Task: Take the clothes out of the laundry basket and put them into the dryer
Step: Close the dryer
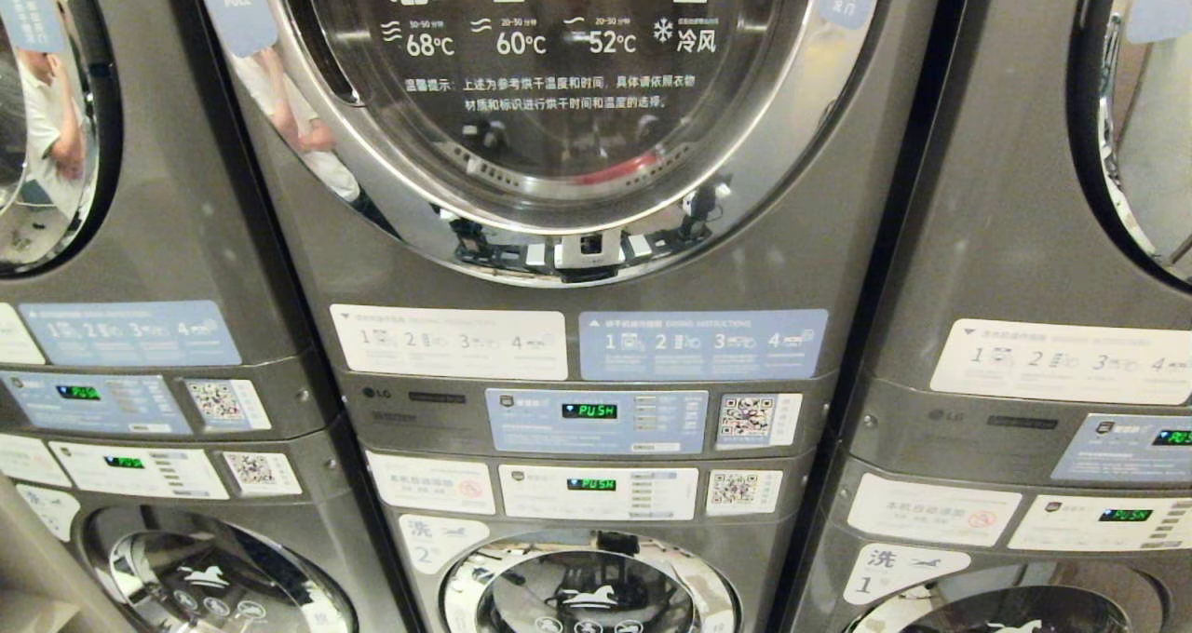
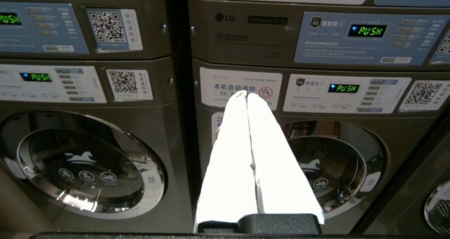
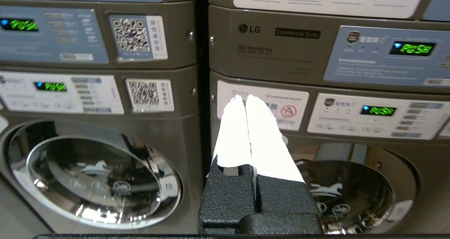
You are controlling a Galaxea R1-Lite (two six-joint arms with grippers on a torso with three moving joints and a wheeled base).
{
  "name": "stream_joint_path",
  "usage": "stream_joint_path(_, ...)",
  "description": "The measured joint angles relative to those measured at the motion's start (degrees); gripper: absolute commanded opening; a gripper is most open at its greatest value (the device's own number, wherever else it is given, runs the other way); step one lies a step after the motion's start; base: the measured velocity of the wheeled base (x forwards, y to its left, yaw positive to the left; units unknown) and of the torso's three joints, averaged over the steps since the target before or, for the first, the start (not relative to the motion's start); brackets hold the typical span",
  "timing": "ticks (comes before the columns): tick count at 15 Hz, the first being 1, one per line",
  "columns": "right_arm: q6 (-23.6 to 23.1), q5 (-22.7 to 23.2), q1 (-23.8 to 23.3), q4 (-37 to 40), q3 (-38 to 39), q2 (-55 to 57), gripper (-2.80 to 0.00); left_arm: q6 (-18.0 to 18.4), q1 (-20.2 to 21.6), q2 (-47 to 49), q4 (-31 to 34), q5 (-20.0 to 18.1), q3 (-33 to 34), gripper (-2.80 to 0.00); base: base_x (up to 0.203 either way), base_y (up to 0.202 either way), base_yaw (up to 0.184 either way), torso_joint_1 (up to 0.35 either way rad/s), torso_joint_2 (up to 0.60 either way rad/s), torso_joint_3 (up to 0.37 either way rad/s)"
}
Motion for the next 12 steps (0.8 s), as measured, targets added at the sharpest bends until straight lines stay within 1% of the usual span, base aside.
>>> stream_joint_path(3, 0.9, -0.1, 0.0, 0.0, 0.0, 0.0, -2.80, 0.0, 0.0, 0.0, 0.0, 0.0, 0.0, -2.80, 0.199, 0.000, -0.002, 0.002, 0.00, 0.004)
stream_joint_path(5, 0.9, -0.1, 0.0, 0.0, 0.0, 0.0, -2.80, 0.0, 0.0, 0.0, 0.0, 0.0, 0.0, -2.80, 0.104, 0.000, -0.004, 0.009, 0.01, 0.002)
stream_joint_path(9, 0.9, -0.2, 0.0, 0.0, 0.1, 0.0, -2.80, 0.1, 0.0, 0.0, 0.0, 0.0, 0.0, -2.80, 0.000, 0.000, 0.000, 0.000, 0.00, 0.000)
stream_joint_path(11, 0.9, -0.6, 0.0, 0.0, 0.1, 0.0, -2.80, 1.4, 0.0, 0.0, 0.3, -0.5, -0.4, -2.80, 0.000, 0.000, 0.000, 0.000, 0.00, 0.000)
stream_joint_path(12, 0.9, -0.8, 0.0, 0.0, 0.1, 0.0, -2.80, 1.9, 0.0, 0.1, 0.4, -1.6, -2.2, -2.80, 0.000, 0.000, 0.000, 0.000, 0.00, 0.000)
